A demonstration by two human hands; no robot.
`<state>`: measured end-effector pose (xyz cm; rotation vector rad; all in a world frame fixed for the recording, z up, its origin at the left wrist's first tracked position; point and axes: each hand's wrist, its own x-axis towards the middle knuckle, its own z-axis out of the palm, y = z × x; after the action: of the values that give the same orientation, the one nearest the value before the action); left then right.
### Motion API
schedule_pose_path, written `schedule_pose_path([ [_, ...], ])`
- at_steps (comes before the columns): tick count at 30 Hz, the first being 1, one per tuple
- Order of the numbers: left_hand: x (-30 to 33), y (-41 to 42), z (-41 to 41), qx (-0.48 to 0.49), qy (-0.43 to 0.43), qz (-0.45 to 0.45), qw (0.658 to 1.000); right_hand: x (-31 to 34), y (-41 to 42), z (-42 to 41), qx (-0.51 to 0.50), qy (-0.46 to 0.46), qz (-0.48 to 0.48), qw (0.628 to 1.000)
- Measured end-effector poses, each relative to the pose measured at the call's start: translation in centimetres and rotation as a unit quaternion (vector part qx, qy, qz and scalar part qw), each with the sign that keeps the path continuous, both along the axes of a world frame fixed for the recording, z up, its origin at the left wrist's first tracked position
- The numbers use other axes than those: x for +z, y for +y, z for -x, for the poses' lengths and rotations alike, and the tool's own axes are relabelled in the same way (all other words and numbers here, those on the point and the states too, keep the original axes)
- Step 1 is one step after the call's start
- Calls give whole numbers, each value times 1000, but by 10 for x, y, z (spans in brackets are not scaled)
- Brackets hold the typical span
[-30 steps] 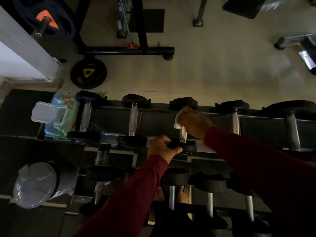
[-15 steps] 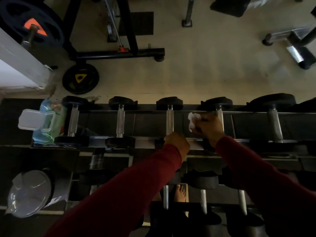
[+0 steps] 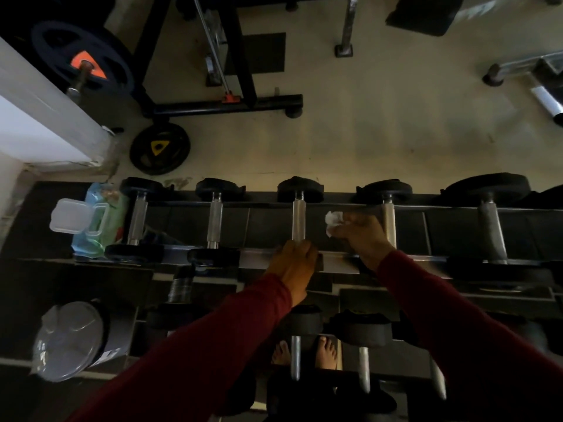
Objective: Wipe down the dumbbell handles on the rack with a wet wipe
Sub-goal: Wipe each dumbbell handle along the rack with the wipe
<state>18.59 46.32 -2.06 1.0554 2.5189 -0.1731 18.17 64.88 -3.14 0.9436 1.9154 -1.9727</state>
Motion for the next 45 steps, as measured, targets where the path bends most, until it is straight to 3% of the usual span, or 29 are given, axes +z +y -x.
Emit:
schedule_pose_path([
  [5,-17,-15,-10,114,-25,-96,988,-9,-14,15,1,-5,-79,997],
  [8,-20,-10,-10,184,-70,-168,966,-10,-22,26,62,-3,-211,976],
  [10,-20,-8,-11,239,-98,-212,943,-9,-28,33,68,12,-269,961],
  [14,-24,-21,-15,372,-121,-318,864,-20,-41,46,34,48,-311,949],
  [18,-20,-36,-15,437,-113,-329,830,-27,-51,53,78,66,-317,943],
  [28,-12,-35,-6,483,-144,-281,817,-36,-53,2,236,3,-337,911],
  [34,-17,-34,-10,490,-147,-303,804,-21,-58,31,104,89,-371,919],
  [36,-19,-34,-11,489,-150,-308,802,-15,-58,44,106,89,-391,910],
  [38,-20,-34,-13,497,-160,-321,790,-13,-58,44,149,111,-411,892],
  [41,-19,-35,-15,503,-173,-337,777,-19,-58,21,262,142,-364,883],
  [45,-18,-39,-17,525,-199,-364,743,-21,-58,1,414,160,-394,805],
])
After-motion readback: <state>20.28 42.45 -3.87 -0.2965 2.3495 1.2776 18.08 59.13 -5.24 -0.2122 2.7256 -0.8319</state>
